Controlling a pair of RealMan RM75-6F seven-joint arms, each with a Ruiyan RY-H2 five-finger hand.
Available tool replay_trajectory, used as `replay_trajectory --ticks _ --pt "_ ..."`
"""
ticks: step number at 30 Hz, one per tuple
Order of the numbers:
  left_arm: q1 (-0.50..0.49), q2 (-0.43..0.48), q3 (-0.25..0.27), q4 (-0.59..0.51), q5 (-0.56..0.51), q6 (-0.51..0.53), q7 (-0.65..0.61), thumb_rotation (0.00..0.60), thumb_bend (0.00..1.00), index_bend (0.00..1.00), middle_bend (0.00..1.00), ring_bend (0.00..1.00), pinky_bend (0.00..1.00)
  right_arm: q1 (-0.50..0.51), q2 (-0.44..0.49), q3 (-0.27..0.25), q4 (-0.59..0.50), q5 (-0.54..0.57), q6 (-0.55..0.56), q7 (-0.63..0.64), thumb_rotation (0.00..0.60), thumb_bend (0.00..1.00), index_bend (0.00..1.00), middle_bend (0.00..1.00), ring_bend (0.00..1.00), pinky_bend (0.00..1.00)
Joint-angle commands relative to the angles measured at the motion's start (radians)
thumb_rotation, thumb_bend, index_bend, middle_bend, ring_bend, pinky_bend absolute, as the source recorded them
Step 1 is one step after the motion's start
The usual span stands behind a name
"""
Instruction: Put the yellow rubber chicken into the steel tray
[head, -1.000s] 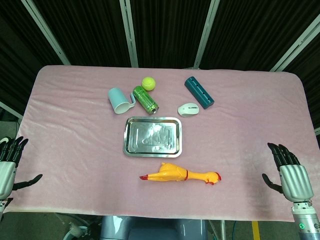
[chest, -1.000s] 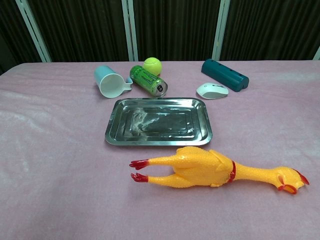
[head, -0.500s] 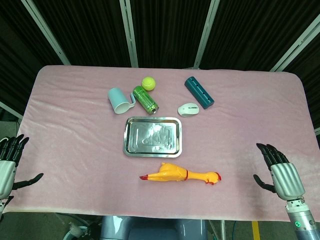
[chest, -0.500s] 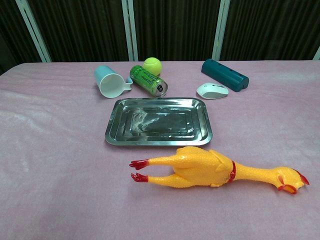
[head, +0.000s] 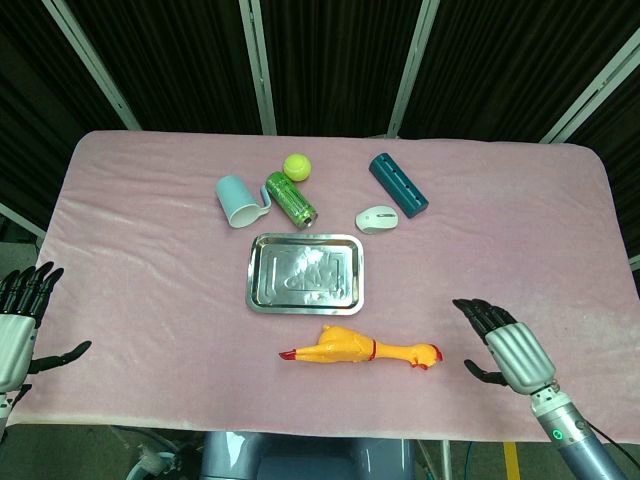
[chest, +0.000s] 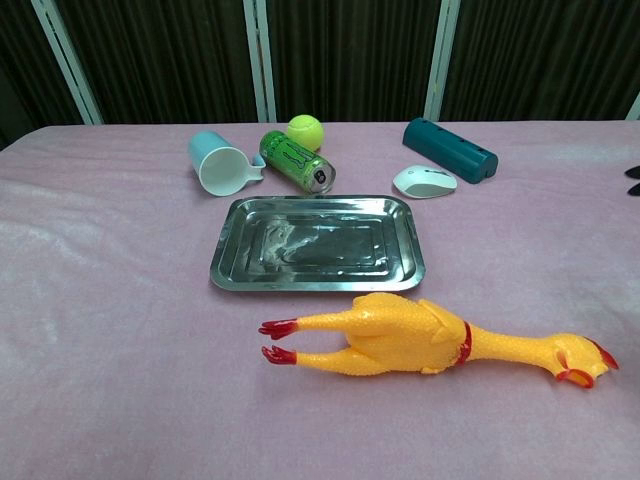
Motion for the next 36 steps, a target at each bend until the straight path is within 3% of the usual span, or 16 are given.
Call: replay_trajectory --ticks 1,18,36 --pt "-0.006 0.001 -0.005 -0.002 -0.002 -0.004 0.002 0.6 0.0 0.05 0.02 0.0 0.0 0.043 -0.027 -0.017 0.015 0.002 -0.076 0.008 0.6 0.3 0.02 0.12 0.13 0.23" --pt "-0.034 0.001 -0.008 -0.009 -0.015 -0.05 0.008 0.6 0.0 0.05 0.02 0.0 0.0 0.138 -0.128 -0.039 0.069 0.019 -0.227 0.028 0.6 0.3 0.04 0.13 0.16 0.25" --pt "-0.041 -0.008 -0.006 0.032 -0.054 -0.084 -0.028 0.6 0.0 0.05 0.01 0.0 0.0 0.23 -0.233 0.02 0.075 0.098 -0.318 -0.082 0.6 0.3 0.09 0.18 0.21 0.3"
